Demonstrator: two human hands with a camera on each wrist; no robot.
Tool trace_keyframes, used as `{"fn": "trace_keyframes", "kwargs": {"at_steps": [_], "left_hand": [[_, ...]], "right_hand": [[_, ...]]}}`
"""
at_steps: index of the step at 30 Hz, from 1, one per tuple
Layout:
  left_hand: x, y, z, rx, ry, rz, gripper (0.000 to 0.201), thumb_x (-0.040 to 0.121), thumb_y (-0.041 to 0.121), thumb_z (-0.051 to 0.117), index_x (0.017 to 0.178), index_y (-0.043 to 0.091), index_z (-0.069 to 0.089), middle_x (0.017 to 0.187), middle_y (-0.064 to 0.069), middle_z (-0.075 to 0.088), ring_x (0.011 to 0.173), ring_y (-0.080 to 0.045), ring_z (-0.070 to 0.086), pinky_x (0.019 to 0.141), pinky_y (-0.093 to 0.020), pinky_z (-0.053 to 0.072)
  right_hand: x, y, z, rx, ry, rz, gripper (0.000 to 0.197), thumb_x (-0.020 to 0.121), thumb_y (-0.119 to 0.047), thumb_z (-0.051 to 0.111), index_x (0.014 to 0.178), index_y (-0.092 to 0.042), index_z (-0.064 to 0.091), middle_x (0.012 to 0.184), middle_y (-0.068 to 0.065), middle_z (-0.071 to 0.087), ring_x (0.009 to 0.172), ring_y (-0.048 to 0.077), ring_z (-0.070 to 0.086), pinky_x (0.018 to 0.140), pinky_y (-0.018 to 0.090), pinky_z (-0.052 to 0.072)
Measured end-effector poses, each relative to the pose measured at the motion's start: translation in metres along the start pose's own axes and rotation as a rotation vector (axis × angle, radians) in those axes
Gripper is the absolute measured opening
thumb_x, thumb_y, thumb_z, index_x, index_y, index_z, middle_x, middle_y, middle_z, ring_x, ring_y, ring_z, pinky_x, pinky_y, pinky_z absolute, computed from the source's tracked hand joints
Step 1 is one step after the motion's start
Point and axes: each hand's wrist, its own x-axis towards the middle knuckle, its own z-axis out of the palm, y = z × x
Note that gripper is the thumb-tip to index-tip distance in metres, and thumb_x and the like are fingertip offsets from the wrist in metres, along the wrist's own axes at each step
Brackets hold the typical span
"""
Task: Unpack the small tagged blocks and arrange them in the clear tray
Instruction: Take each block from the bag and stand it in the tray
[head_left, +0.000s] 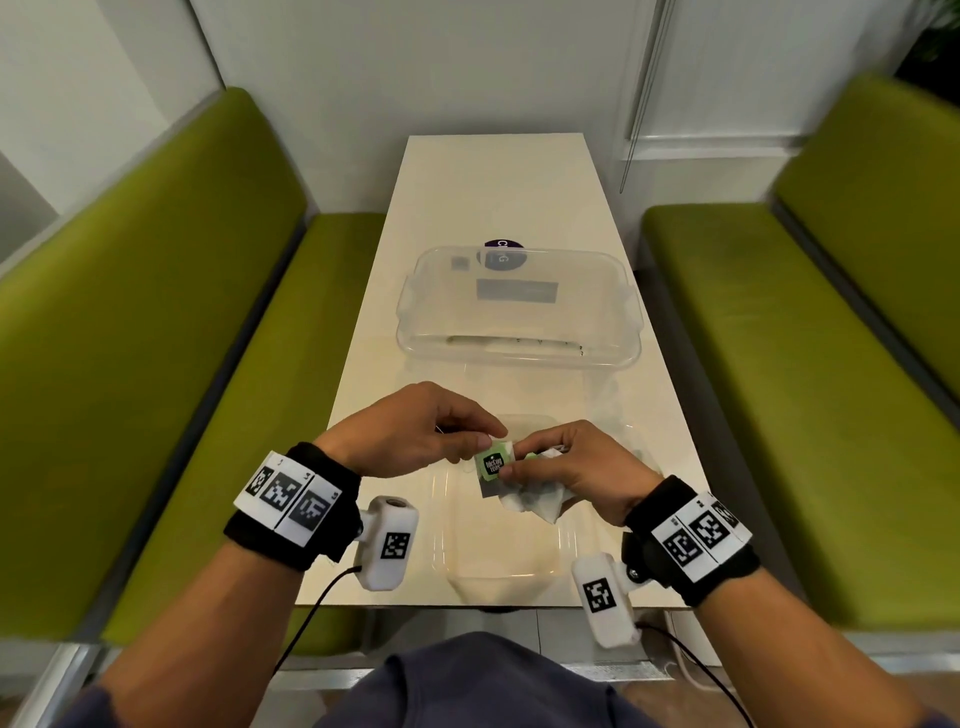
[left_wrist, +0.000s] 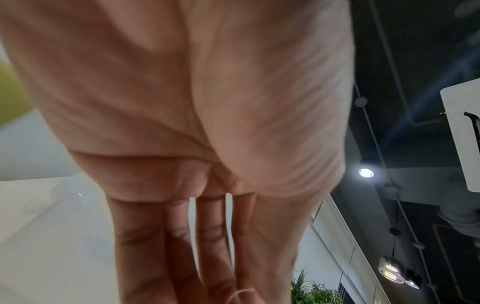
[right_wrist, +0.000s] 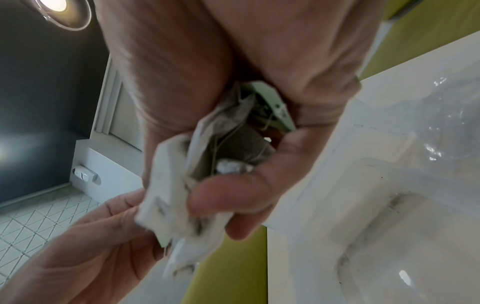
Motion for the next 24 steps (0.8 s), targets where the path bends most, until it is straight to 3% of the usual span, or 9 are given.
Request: {"fn": "trace_keyframes", "kwargs": {"at_steps": [4, 8, 12, 15, 17, 20, 24], "left_hand": [[0.003, -0.002, -0.004, -0.008, -0.089, -0.032, 0.023, 0.097, 0.040, 0.068, 0.118, 0.034, 0.076, 0.095, 0.003, 0.077, 0.087, -0.016, 0.069, 0.082, -0.027, 0.056], [0.011, -0.007, -0.002, -0.023, -0.116, -0.032, 0.013, 0.094, 0.027, 0.075, 0.107, 0.029, 0.078, 0.089, -0.006, 0.077, 0.078, -0.026, 0.065, 0.078, -0.040, 0.057], [0.022, -0.018, -0.001, 0.000, -0.038, -0.084, 0.010, 0.092, 0.025, 0.077, 0.101, 0.029, 0.077, 0.082, 0.002, 0.077, 0.068, -0.015, 0.065, 0.067, -0.035, 0.057], [0.032, -0.033, 0.000, 0.133, 0.064, -0.141, 0.011, 0.091, 0.028, 0.076, 0.101, 0.032, 0.076, 0.083, 0.011, 0.074, 0.064, -0.007, 0.062, 0.059, -0.021, 0.047], [0.039, -0.044, 0.007, 0.230, 0.096, -0.183, 0.014, 0.092, 0.027, 0.075, 0.105, 0.030, 0.076, 0.091, 0.011, 0.072, 0.075, -0.006, 0.062, 0.064, -0.019, 0.043], [0.053, -0.060, 0.025, 0.348, 0.114, -0.232, 0.016, 0.093, 0.025, 0.071, 0.107, 0.029, 0.078, 0.104, 0.008, 0.073, 0.095, -0.013, 0.065, 0.076, -0.023, 0.046], [0.075, -0.074, 0.044, 0.483, 0.113, -0.274, 0.019, 0.093, 0.023, 0.070, 0.108, 0.030, 0.078, 0.109, 0.007, 0.073, 0.100, -0.018, 0.067, 0.083, -0.030, 0.053]], "right_hand": [[0.002, -0.001, 0.000, -0.022, -0.008, -0.007, 0.012, 0.077, -0.022, 0.086, 0.087, -0.016, 0.083, 0.079, 0.009, 0.074, 0.068, 0.016, 0.065, 0.056, 0.028, 0.051], [0.006, -0.002, 0.001, -0.048, -0.019, 0.001, 0.014, 0.076, -0.020, 0.087, 0.088, -0.015, 0.083, 0.074, 0.005, 0.073, 0.067, 0.015, 0.065, 0.057, 0.029, 0.051], [0.008, 0.004, -0.003, -0.031, 0.031, 0.037, 0.019, 0.076, -0.023, 0.088, 0.091, -0.014, 0.082, 0.080, 0.009, 0.074, 0.068, 0.016, 0.068, 0.058, 0.030, 0.053], [0.005, 0.014, -0.012, 0.076, 0.095, 0.071, 0.018, 0.081, -0.020, 0.083, 0.096, -0.011, 0.081, 0.094, 0.015, 0.077, 0.077, 0.019, 0.071, 0.061, 0.030, 0.056], [0.001, 0.021, -0.019, 0.148, 0.142, 0.087, 0.015, 0.084, -0.017, 0.080, 0.097, -0.011, 0.081, 0.096, 0.012, 0.078, 0.081, 0.019, 0.072, 0.062, 0.031, 0.057], [-0.009, 0.028, -0.028, 0.230, 0.173, 0.089, 0.015, 0.086, -0.014, 0.077, 0.100, -0.010, 0.079, 0.095, 0.009, 0.079, 0.079, 0.016, 0.074, 0.057, 0.027, 0.055], [-0.020, 0.034, -0.039, 0.274, 0.180, 0.060, 0.024, 0.081, -0.018, 0.080, 0.102, -0.008, 0.078, 0.095, 0.013, 0.077, 0.080, 0.022, 0.073, 0.058, 0.028, 0.055]]}}
